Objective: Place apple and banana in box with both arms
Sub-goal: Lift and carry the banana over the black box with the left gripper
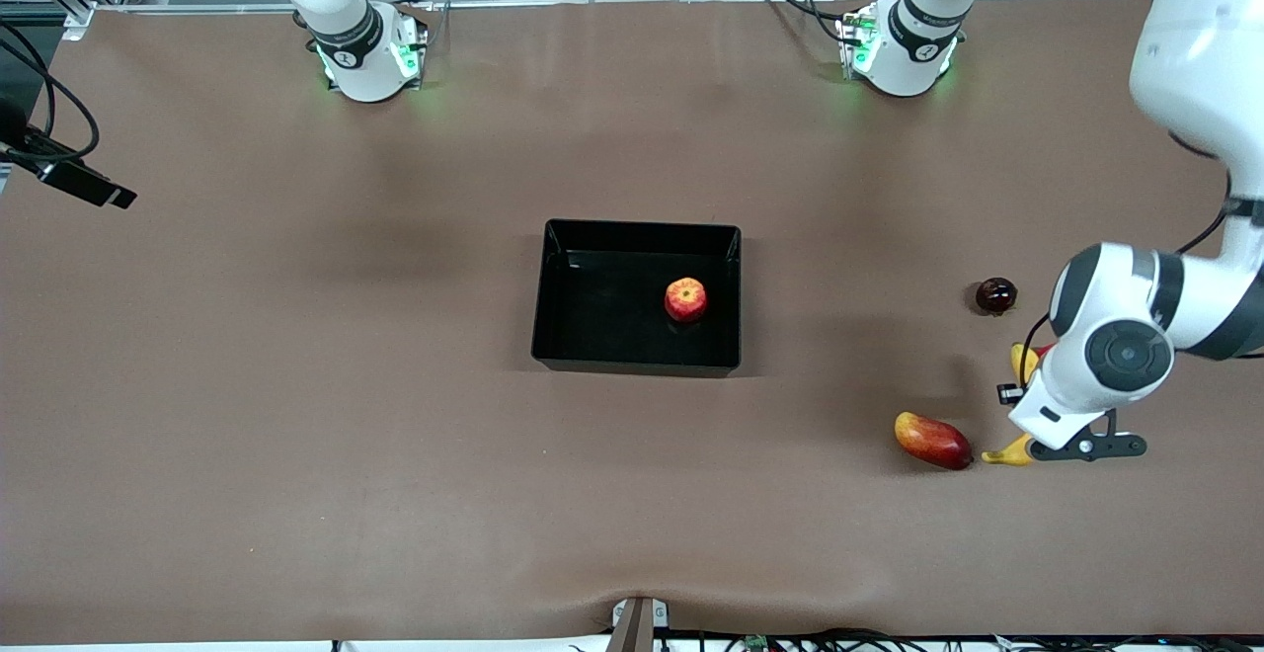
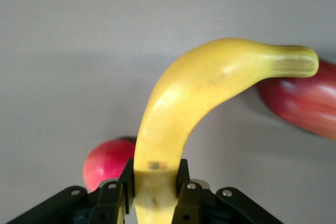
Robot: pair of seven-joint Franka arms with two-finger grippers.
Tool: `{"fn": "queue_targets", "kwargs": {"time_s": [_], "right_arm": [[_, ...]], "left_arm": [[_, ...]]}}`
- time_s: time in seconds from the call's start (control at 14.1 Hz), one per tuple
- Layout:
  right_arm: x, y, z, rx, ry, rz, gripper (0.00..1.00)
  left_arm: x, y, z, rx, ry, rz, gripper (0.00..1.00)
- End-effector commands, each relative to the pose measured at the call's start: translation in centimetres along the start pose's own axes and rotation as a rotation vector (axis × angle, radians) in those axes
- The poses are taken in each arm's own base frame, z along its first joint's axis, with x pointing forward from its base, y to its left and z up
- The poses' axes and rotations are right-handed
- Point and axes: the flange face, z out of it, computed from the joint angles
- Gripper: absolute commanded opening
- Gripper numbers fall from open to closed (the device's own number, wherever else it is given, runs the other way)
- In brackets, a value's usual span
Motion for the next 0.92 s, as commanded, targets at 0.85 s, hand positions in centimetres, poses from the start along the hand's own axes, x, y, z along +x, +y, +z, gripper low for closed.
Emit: {"fn": "queue_targets", "kwargs": {"time_s": [0.85], "right_arm": [[-1.2,-2.4,-0.4,-0.051,0.028,-0.067,1.00]], "left_arm": [[-17.0,44.1,-12.8,-0.311,-0.023,-0.073,0.00]]}}
